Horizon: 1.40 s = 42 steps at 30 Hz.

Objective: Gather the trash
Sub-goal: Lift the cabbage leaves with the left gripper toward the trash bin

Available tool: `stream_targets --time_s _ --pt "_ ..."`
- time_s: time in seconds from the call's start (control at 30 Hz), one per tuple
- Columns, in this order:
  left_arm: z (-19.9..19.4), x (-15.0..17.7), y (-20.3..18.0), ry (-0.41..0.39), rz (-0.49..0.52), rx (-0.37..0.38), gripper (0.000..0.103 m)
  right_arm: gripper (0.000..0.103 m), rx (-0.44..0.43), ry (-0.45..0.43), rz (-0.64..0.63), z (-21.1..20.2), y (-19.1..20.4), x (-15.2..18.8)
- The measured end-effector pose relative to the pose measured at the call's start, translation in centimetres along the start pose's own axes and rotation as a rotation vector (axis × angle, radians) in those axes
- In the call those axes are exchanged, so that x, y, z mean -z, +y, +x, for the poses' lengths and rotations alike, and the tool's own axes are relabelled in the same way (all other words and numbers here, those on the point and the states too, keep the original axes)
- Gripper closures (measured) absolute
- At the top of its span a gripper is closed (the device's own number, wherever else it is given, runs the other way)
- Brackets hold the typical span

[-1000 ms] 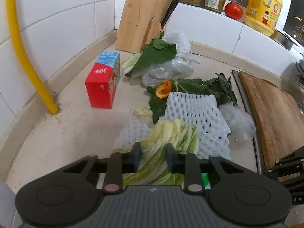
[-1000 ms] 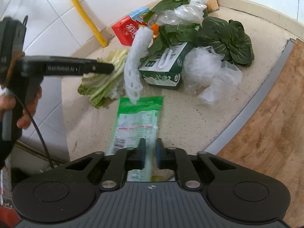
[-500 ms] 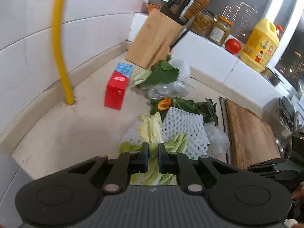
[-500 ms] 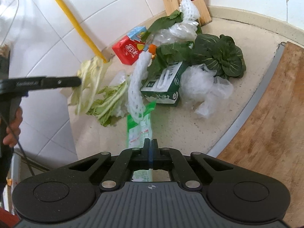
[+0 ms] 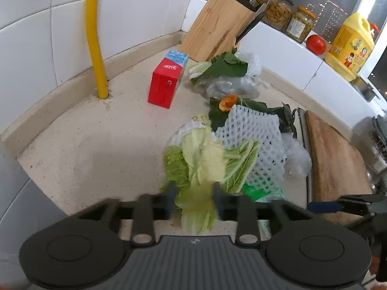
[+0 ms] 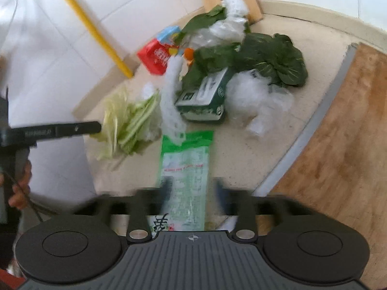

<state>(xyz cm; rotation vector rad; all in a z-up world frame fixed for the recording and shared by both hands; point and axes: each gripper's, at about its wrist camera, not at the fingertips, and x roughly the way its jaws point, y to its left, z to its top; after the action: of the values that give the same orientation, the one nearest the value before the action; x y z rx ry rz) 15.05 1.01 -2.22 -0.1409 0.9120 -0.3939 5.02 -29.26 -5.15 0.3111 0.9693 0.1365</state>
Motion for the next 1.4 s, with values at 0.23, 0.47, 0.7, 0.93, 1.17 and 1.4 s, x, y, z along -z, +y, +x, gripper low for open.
stream_targets --time_s 0.23,0.47,0.7,0.93,1.17,1.4 --pt "1.2 0.6 -2.8 -0.065 0.191 -0.167 0.032 0.014 0.095 0.015 -0.183 2.3 3.8 0.5" --pt "3.2 1.2 -1.4 0.028 0.092 -0.089 0.078 0.056 0.188 0.023 -0.299 3.4 5.5 0.9" --pt "1.6 0.5 -1.1 0.001 0.035 -0.036 0.093 0.097 0.145 0.031 -0.201 1.9 4.2 -0.2" --pt "-0.9 0.2 0.0 -0.051 -0.068 0.046 0.094 0.102 0.052 -0.025 -0.072 -1.0 2.9 -0.1" --pt "-2.7 1.6 0.2 -0.053 -0.107 0.108 0.094 0.103 -0.024 -0.058 -0.006 -2.6 2.9 -0.7" --pt "-3.0 3.2 0.0 -0.029 -0.128 0.154 0.094 0.103 -0.047 -0.105 0.089 -4.9 1.6 -1.1"
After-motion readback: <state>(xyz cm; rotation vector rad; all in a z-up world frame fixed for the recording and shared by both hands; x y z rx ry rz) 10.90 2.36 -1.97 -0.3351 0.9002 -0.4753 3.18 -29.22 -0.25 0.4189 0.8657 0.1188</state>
